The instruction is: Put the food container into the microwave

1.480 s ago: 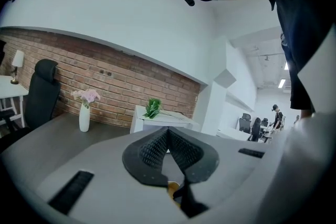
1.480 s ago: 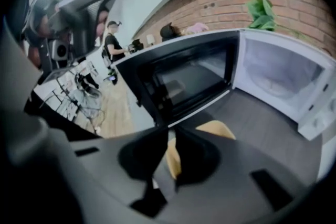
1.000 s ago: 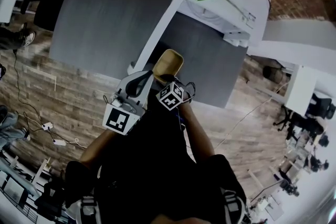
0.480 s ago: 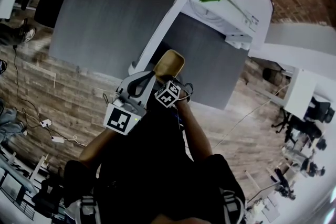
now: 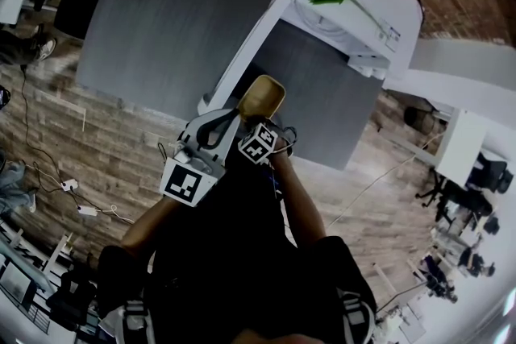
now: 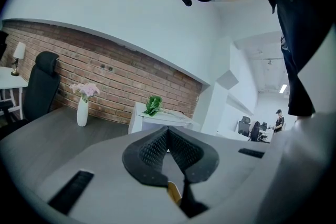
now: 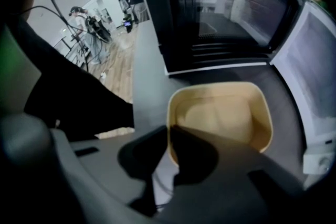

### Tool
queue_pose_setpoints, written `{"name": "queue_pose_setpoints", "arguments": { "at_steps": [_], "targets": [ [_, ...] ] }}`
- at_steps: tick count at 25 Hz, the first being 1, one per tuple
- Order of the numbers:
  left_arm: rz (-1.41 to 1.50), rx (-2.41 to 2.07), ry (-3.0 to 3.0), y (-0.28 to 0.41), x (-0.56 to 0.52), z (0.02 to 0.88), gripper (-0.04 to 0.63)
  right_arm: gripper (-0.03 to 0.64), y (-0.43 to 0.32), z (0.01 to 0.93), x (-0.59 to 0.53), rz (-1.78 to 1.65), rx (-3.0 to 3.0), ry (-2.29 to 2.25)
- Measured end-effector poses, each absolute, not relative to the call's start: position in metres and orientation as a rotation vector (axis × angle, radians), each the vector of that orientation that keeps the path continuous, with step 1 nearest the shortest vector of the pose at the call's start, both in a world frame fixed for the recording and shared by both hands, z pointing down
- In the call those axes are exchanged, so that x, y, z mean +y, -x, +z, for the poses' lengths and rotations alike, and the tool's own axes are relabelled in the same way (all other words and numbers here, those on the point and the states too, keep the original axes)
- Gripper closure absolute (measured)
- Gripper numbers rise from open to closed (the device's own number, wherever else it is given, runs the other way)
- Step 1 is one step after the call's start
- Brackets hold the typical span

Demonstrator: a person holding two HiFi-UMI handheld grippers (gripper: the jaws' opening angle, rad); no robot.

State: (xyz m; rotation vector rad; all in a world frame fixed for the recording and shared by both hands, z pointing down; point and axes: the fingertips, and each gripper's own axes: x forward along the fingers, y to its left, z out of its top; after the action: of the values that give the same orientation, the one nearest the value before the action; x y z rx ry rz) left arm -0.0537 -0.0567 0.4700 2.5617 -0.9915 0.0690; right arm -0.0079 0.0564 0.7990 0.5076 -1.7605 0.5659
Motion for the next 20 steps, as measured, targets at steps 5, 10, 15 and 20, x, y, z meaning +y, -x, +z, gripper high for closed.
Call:
{"name": "queue_pose_setpoints", "arguments": {
  "at_steps": [5, 10, 15, 20],
  "targets": [
    [0.063, -0.984, -2.577, 0.050, -0.058, 0.468, 0.560, 0.563, 0.006, 0.793, 0.055, 0.562, -1.765, -0.504],
    [0.062, -0.975, -2.577, 0.043, -0.058, 0.467, 0.560, 0.568, 0.003, 0.786, 0.051, 0.549, -1.779, -0.501],
    [0.063, -0.969, -2.581, 0.036, -0.058, 0.467, 0.560, 0.574, -0.005, 0.780, 0.045, 0.521, -1.777, -0.502],
    [0.051, -0.970, -2.592, 0.027, -0.057, 0.463, 0.561, 0.577, -0.010, 0.770, 0.039, 0.503, -1.793, -0.514]
  ]
}}
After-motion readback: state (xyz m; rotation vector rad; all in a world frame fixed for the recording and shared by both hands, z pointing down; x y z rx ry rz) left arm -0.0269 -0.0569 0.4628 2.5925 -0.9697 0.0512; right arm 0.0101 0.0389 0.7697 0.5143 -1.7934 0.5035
